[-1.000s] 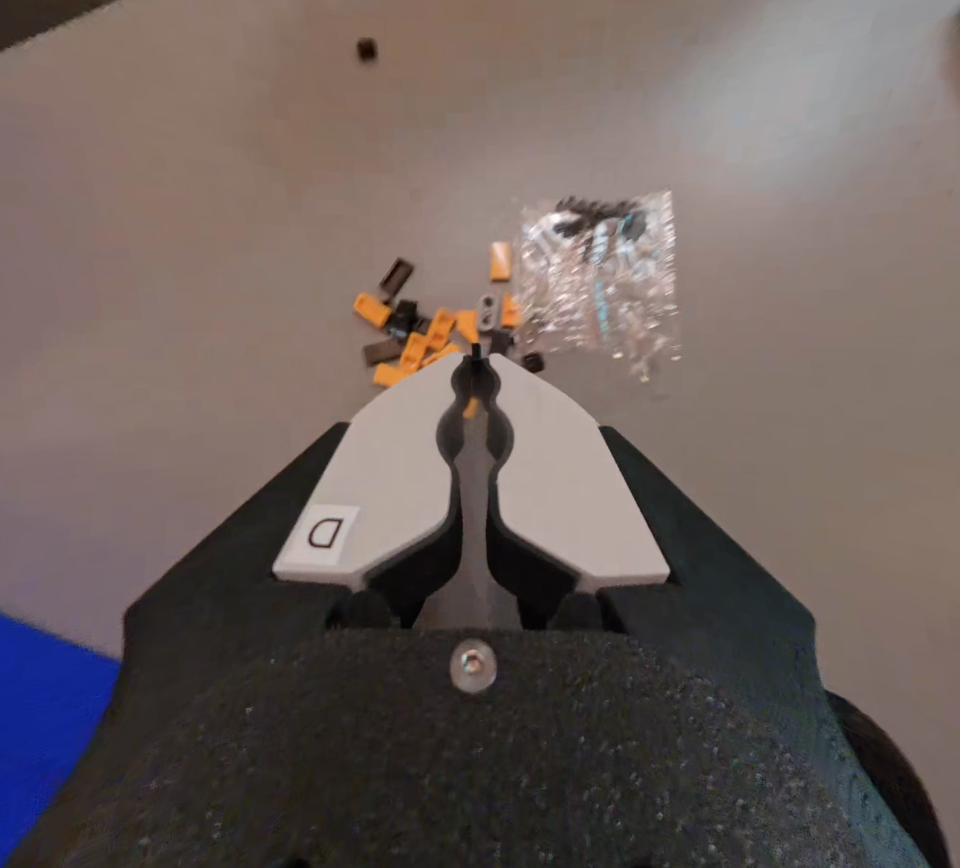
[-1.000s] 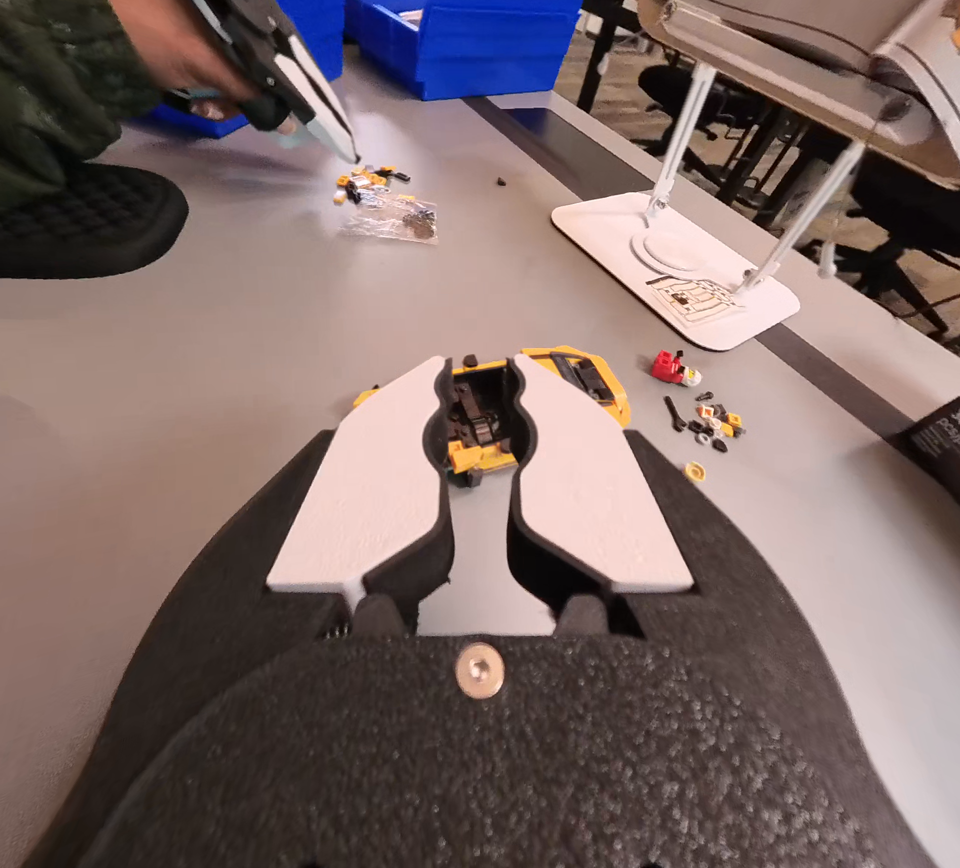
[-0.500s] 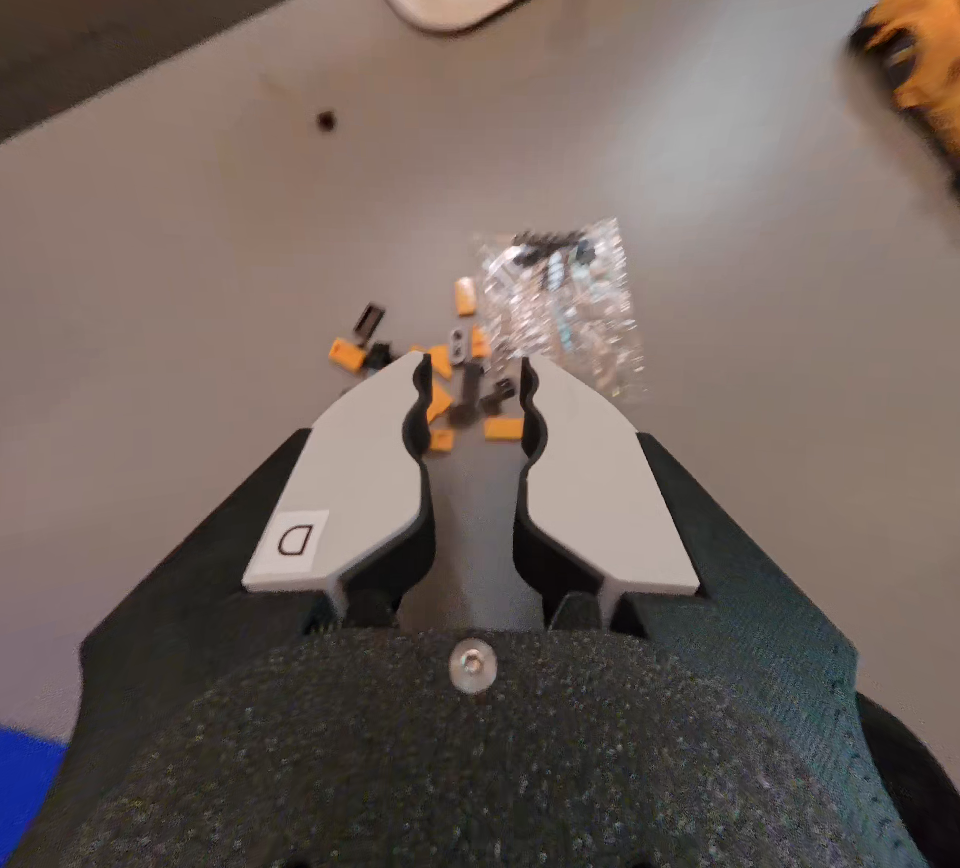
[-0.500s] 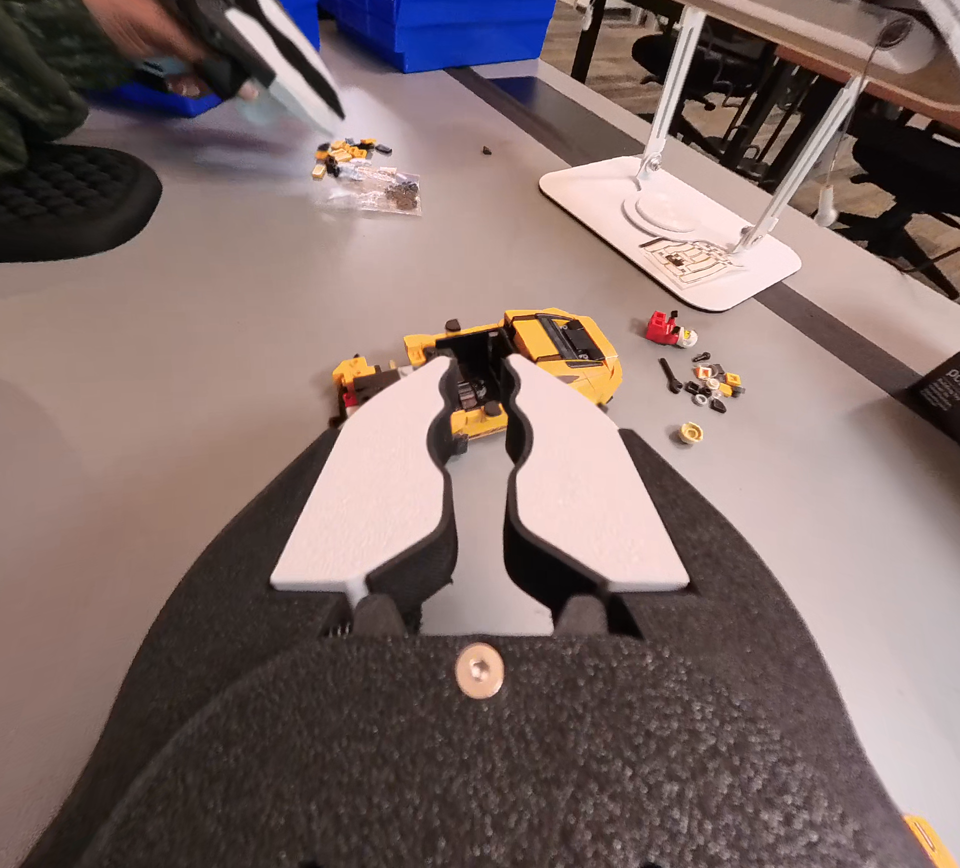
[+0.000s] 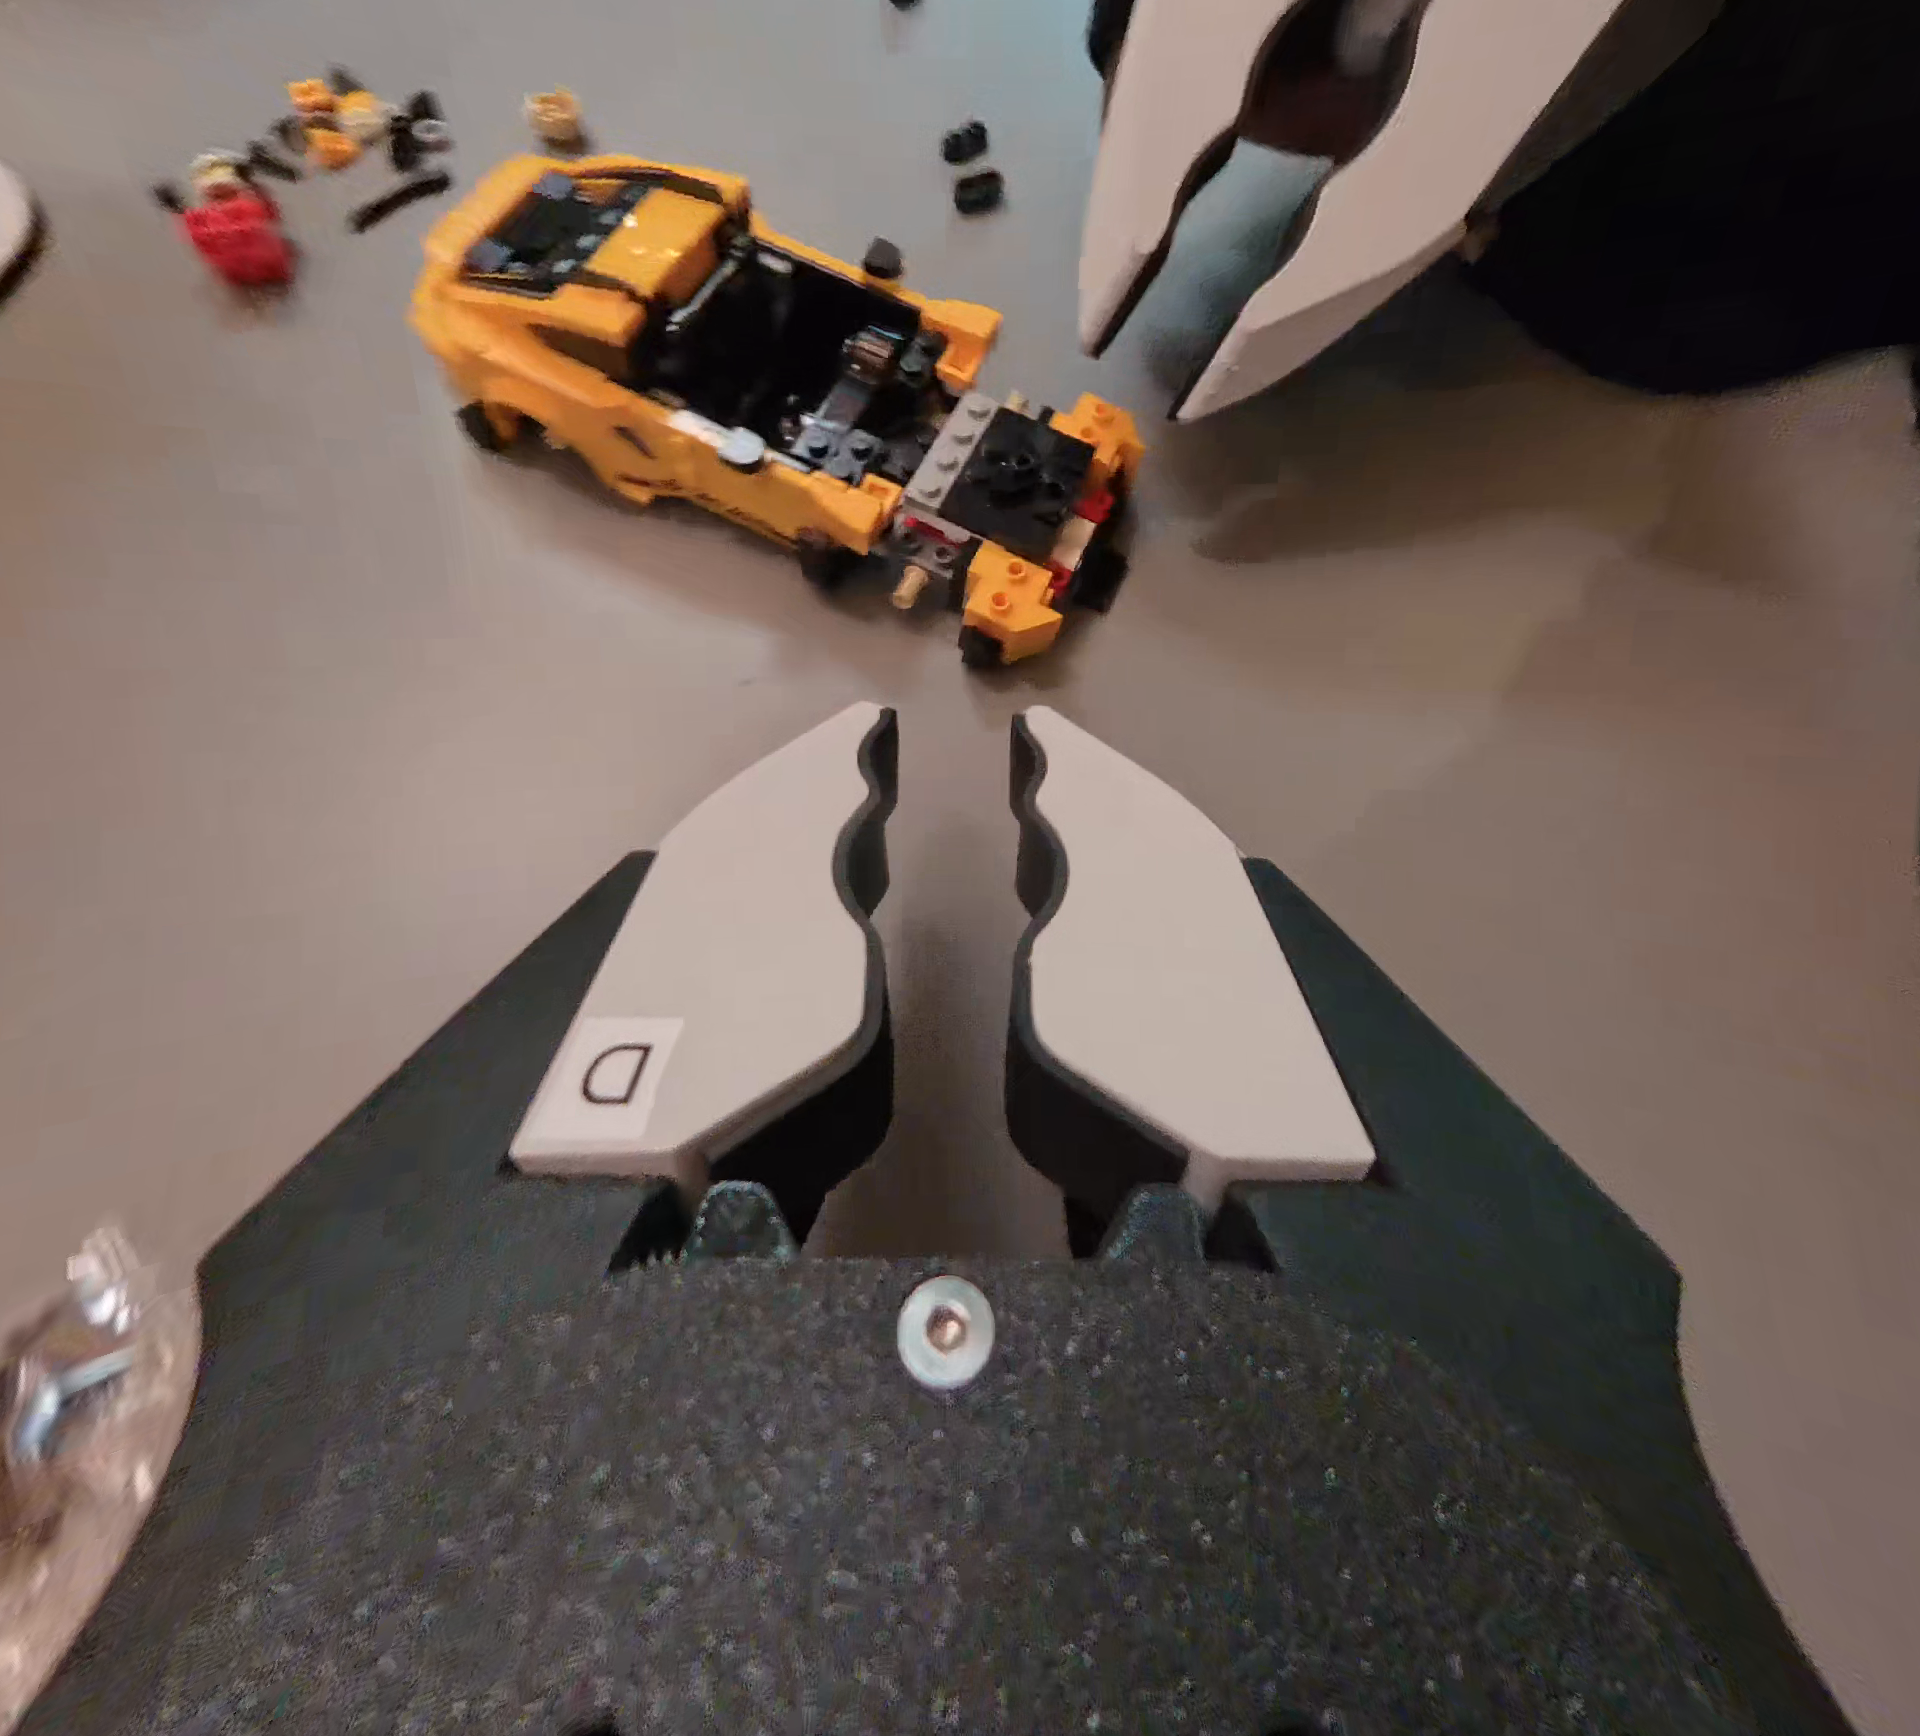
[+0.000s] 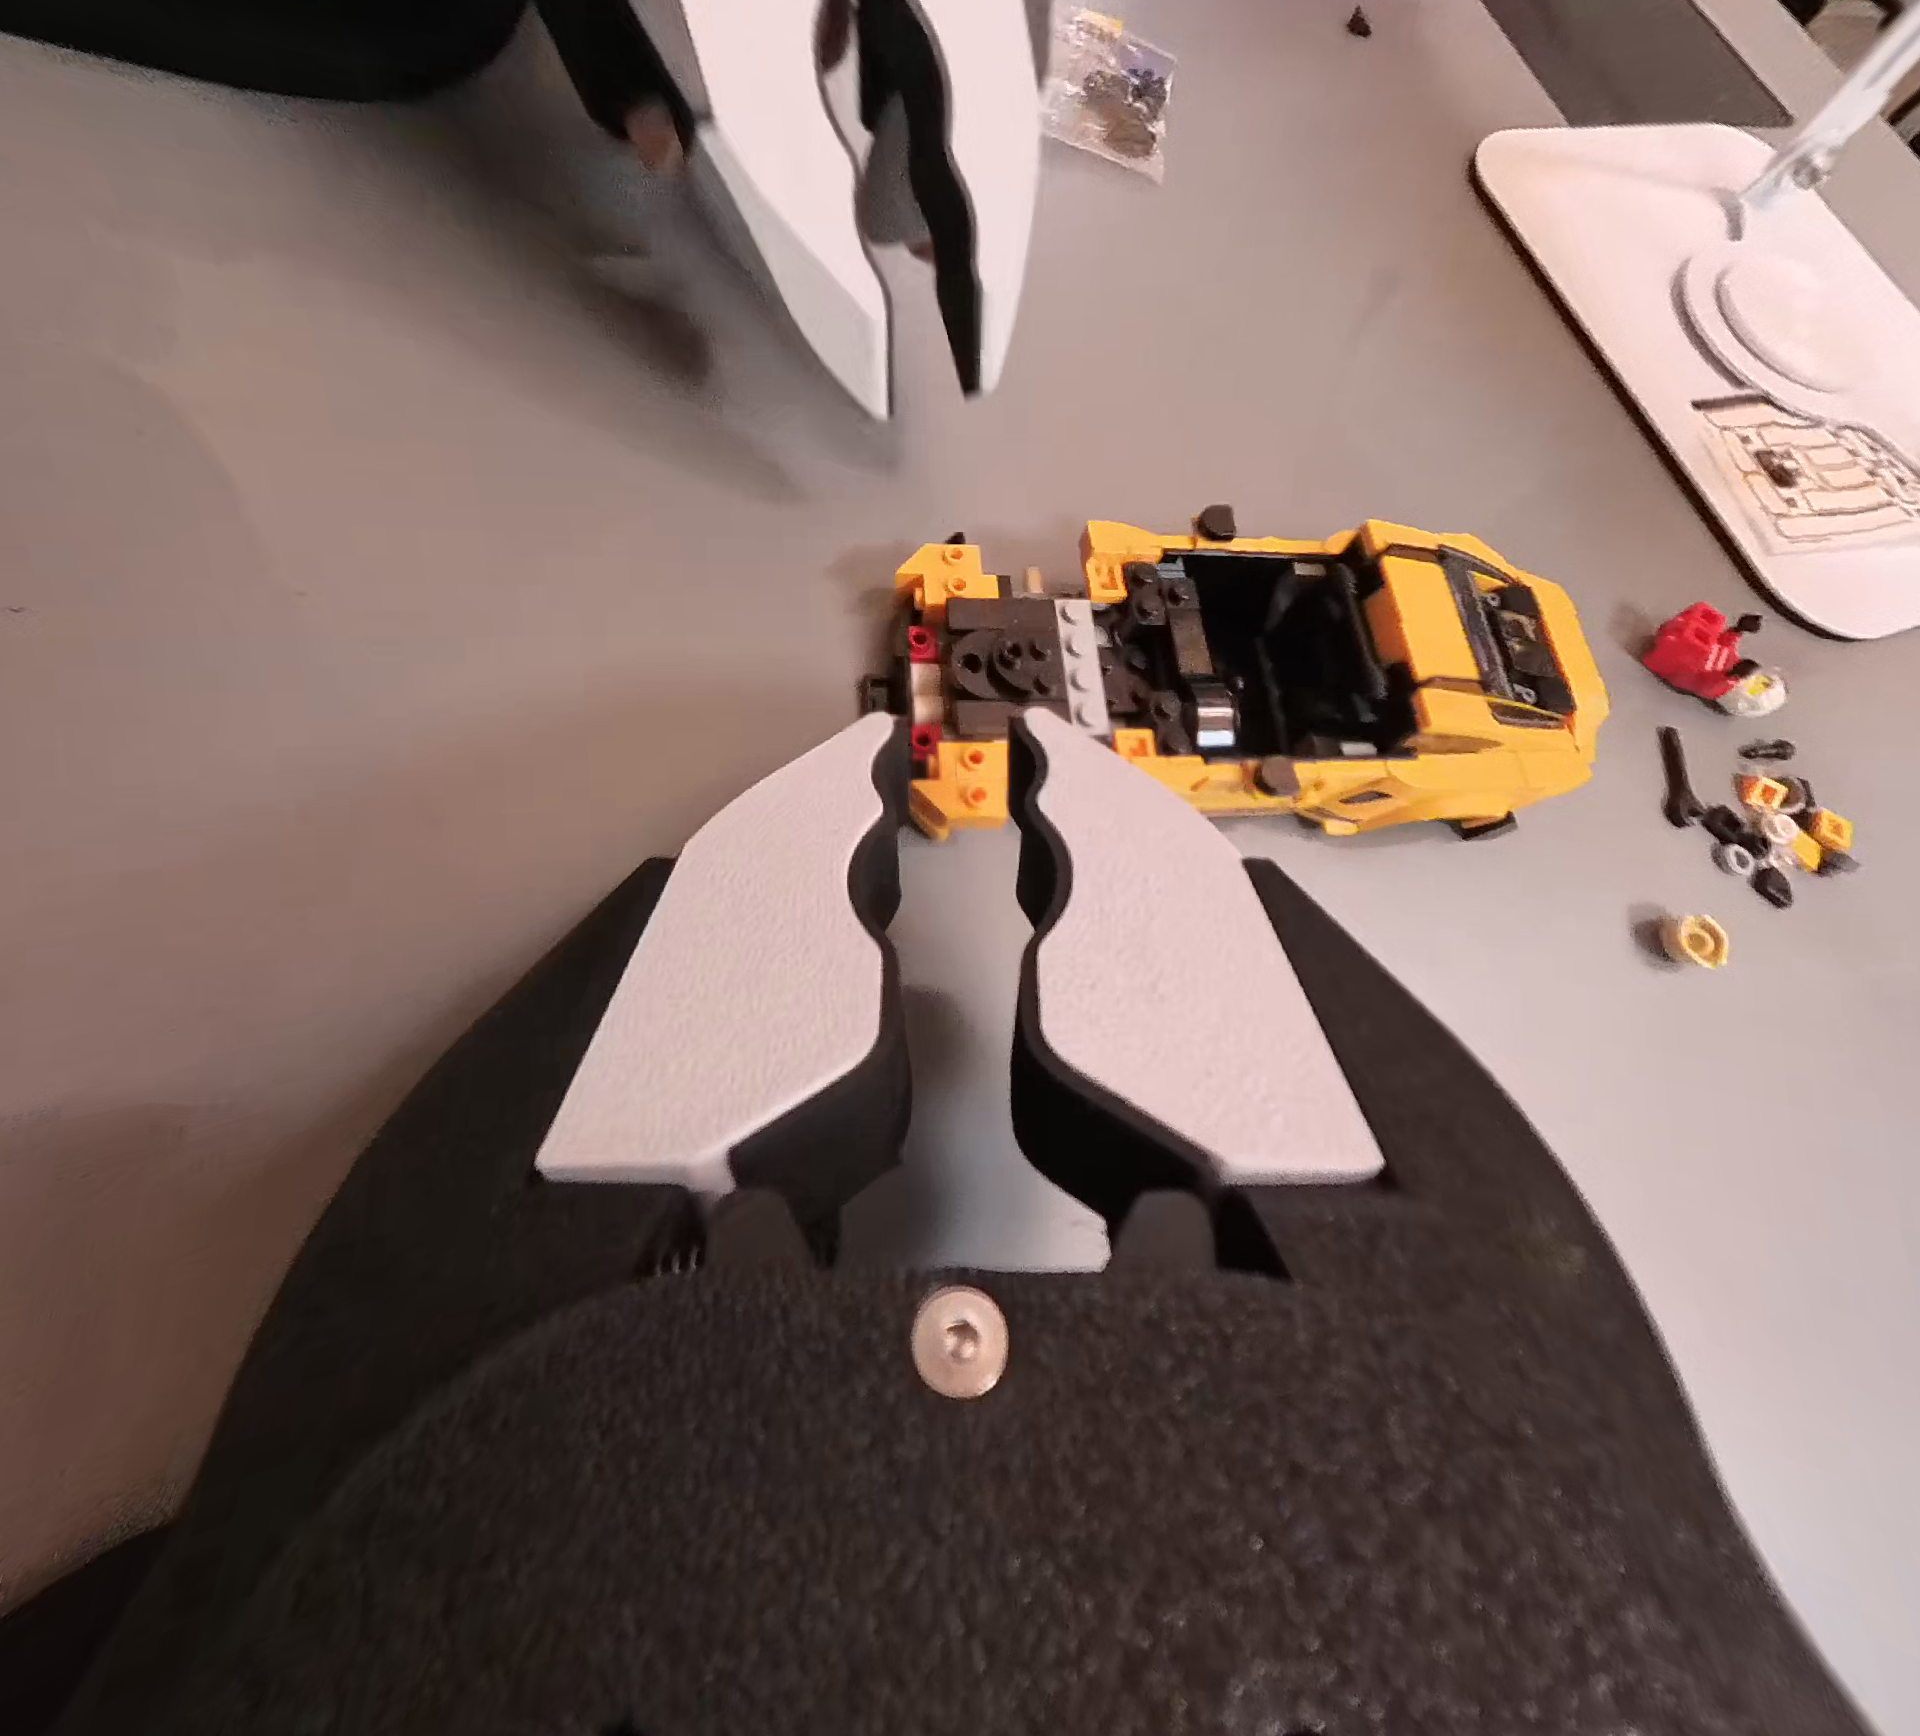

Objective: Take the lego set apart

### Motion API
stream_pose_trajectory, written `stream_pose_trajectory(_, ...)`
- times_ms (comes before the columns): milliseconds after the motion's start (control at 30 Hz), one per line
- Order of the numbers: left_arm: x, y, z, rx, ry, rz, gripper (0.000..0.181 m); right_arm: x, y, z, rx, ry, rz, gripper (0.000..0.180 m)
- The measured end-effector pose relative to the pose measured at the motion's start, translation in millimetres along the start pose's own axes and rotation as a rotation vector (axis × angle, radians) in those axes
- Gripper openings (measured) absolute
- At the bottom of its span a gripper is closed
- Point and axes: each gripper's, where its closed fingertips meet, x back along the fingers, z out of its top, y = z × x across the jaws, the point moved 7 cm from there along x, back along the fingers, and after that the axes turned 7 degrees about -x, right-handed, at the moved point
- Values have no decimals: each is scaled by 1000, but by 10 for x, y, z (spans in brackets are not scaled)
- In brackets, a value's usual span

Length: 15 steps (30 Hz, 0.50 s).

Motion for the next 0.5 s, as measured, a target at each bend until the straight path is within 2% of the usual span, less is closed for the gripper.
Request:
stream_pose_trajectory(133, -254, -60, -22, -94, -96, -90, 22, -80, -65, 72, 29, 0, -1, 18)
stream_pose_trajectory(267, -376, -65, 13, -157, -102, -184, 21, -180, -100, 149, 78, -37, -40, 20)
stream_pose_trajectory(367, -407, -56, 38, -203, -107, -198, 13, -270, -98, 188, 123, -105, -69, 22)
stream_pose_trajectory(500, -420, -24, 51, -214, -111, -191, 11, -391, -121, 233, 183, -234, -49, 28)
